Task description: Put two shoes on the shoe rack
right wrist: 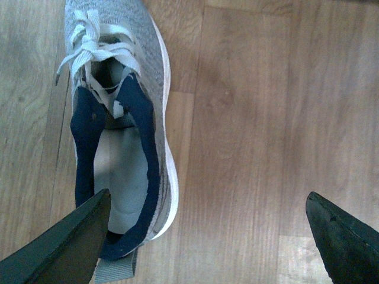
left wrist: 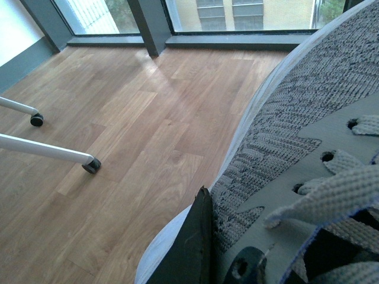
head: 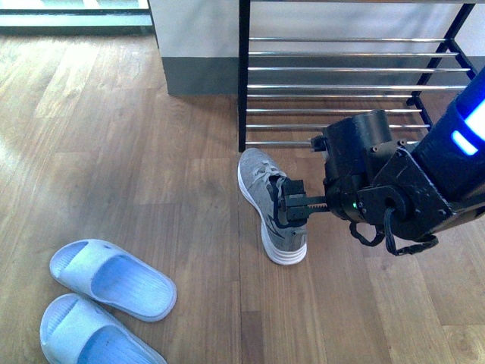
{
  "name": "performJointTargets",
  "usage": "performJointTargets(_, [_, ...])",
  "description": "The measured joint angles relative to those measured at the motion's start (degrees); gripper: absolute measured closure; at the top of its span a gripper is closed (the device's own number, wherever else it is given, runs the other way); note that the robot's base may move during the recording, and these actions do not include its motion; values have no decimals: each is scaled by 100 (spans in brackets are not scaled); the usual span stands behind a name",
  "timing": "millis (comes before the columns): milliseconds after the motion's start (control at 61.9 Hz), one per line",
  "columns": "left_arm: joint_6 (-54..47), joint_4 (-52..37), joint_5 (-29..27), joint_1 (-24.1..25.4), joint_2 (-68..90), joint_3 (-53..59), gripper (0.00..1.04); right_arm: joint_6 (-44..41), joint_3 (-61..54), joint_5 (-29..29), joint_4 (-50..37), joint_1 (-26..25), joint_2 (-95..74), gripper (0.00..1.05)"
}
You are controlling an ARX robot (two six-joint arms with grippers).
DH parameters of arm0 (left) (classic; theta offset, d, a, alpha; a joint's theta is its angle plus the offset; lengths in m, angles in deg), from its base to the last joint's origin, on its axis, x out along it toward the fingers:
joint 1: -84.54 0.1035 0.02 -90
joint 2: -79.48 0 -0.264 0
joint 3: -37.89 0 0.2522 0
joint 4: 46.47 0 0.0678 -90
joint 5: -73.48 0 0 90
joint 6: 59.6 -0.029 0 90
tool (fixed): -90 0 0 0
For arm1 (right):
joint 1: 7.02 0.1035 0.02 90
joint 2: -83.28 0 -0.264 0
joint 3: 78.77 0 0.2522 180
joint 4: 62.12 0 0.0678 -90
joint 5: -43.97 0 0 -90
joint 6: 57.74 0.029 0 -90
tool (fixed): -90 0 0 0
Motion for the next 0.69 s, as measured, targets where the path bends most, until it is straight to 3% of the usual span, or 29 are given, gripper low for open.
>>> performJointTargets(323, [0, 0, 2, 0, 0, 0, 103, 269, 841, -280, 232, -63, -754, 9])
performJointTargets(582, [0, 2, 0, 0, 0, 0, 103, 269, 1650, -184, 341, -133, -1375, 9])
performJointTargets(695, [0, 0, 2, 0, 0, 0, 103, 269, 1963, -63, 468, -195, -1624, 25])
